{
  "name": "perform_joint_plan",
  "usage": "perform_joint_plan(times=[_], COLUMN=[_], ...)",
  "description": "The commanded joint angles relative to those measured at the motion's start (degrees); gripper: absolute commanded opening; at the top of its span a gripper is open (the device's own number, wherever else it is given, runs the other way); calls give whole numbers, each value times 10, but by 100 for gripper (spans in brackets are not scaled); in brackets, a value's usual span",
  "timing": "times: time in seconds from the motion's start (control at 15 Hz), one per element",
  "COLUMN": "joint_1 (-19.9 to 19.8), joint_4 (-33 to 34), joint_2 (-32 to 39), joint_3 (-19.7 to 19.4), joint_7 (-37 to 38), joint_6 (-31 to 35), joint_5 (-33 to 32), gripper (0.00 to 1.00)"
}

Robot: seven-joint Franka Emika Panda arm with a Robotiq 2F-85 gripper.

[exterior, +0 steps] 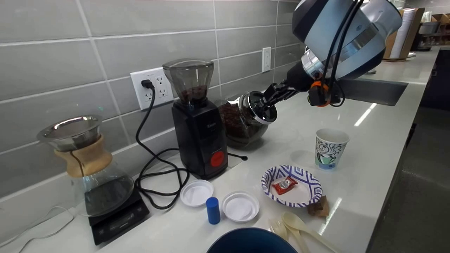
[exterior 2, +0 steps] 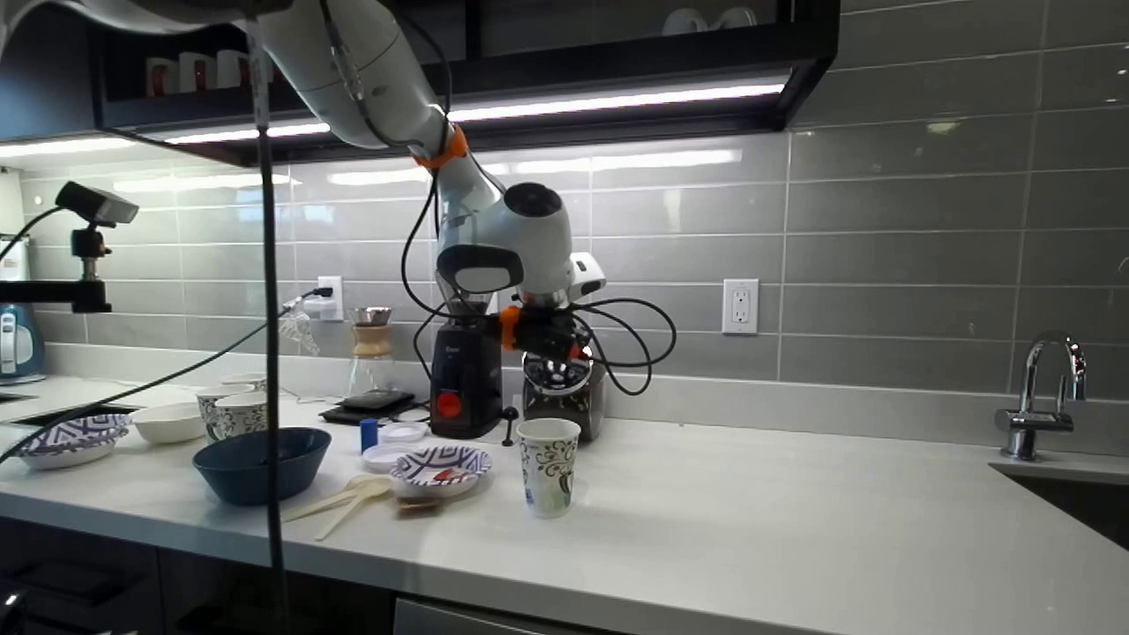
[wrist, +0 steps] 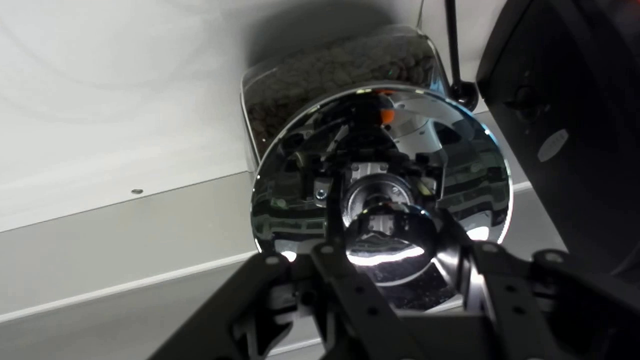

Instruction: Put the lid on the jar

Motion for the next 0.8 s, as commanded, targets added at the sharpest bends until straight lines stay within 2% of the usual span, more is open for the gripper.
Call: perform_joint_plan(times=[0.0,0.73], joint_1=[6,30], joint_4=[23,49], joint_2=[24,52], joint_3=[6,0], joint_7=[-10,-2], joint_6=[16,33], joint_5=[4,-7], gripper=[21,21])
